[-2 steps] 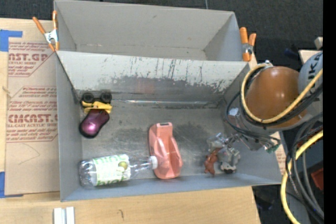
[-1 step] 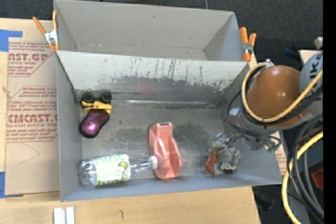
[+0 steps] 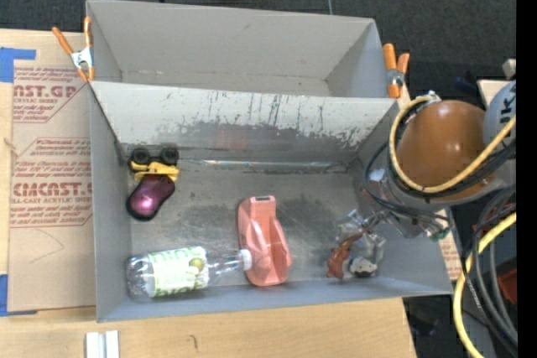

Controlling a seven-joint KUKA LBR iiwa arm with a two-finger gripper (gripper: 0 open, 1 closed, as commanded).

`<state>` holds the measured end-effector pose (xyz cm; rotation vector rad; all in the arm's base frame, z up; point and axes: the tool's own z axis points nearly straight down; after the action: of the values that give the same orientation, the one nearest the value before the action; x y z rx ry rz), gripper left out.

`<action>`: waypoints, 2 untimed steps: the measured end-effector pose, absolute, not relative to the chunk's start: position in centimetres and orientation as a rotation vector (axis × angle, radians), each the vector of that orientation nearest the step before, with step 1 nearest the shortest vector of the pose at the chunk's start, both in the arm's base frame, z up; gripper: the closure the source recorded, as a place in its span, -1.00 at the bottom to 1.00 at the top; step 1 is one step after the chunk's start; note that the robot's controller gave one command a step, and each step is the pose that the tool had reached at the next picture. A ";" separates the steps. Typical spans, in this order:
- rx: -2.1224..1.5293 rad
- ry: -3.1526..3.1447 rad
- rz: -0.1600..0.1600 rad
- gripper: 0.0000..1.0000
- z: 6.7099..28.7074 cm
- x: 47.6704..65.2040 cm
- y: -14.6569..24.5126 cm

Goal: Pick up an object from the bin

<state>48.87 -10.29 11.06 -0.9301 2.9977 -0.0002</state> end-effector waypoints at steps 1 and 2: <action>-0.931 3.001 0.002 1.00 12.0 48.8 -10.2; -0.932 3.005 0.007 1.00 13.5 48.7 -10.2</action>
Offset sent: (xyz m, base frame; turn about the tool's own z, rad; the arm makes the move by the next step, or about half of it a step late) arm 0.0002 0.0000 0.0752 0.0000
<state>48.71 -10.19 13.51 -0.9324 3.0054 0.0068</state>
